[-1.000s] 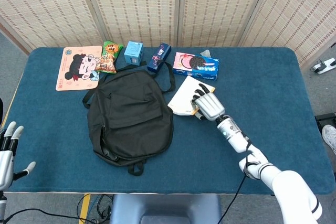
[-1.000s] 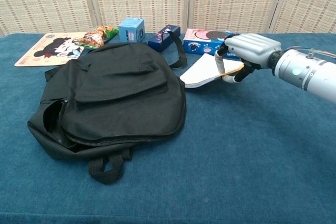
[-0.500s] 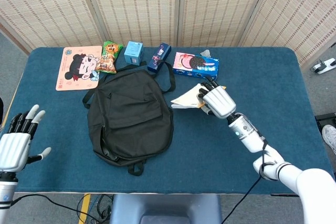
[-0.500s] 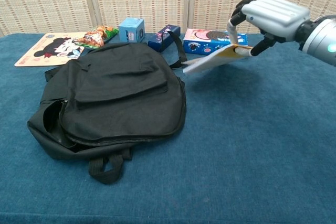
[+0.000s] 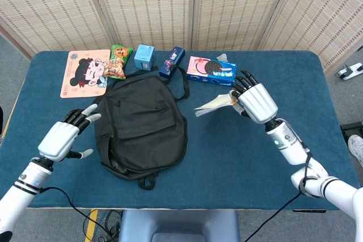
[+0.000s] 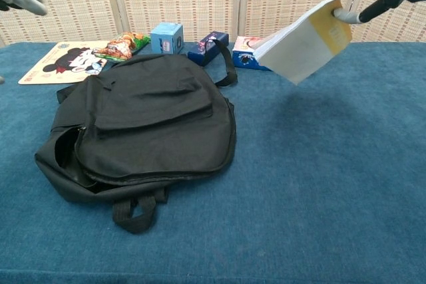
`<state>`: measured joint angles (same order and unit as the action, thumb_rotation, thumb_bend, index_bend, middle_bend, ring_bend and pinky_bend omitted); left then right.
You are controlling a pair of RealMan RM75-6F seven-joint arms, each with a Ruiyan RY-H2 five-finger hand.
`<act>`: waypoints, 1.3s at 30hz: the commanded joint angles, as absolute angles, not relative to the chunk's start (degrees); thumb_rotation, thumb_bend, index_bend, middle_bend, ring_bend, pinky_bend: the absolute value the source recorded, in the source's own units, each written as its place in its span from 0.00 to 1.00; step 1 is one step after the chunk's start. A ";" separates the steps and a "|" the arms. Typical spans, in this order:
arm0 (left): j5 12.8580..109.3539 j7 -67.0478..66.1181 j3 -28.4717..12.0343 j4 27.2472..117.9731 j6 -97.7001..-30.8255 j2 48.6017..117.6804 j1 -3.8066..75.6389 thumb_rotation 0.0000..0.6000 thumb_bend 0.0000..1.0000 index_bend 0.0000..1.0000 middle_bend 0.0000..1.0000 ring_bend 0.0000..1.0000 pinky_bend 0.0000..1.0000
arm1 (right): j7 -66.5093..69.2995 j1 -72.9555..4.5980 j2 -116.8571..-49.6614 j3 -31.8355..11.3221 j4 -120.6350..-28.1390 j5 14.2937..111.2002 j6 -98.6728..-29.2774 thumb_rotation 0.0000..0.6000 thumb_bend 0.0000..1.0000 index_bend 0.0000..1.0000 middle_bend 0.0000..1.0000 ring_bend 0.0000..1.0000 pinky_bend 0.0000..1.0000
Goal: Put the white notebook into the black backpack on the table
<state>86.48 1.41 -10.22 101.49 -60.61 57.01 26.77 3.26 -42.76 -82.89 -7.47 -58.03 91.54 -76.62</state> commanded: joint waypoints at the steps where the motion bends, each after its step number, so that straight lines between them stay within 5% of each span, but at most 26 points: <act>1: 88.57 3.80 -10.31 98.92 -56.66 59.31 30.76 1.00 0.18 0.22 0.11 0.13 0.11 | 2.00 -41.63 -80.44 -8.32 -60.24 91.02 -77.90 1.00 0.63 0.66 0.47 0.24 0.15; 18: 83.94 -4.06 -7.27 90.38 -42.93 71.31 41.88 1.00 0.18 0.15 0.09 0.12 0.11 | -0.85 -37.93 -72.95 -9.62 -67.78 89.90 -79.89 1.00 0.61 0.66 0.47 0.24 0.15; 39: 75.93 -15.95 -1.71 88.77 -40.50 75.59 42.81 1.00 0.18 0.04 0.01 0.05 0.10 | 0.32 -36.82 -73.83 -9.66 -67.12 90.46 -79.64 1.00 0.61 0.66 0.47 0.25 0.15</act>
<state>76.17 -15.91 -1.82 89.02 -40.62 75.34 42.73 0.32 -36.82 -73.83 -9.66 -67.12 90.46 -79.65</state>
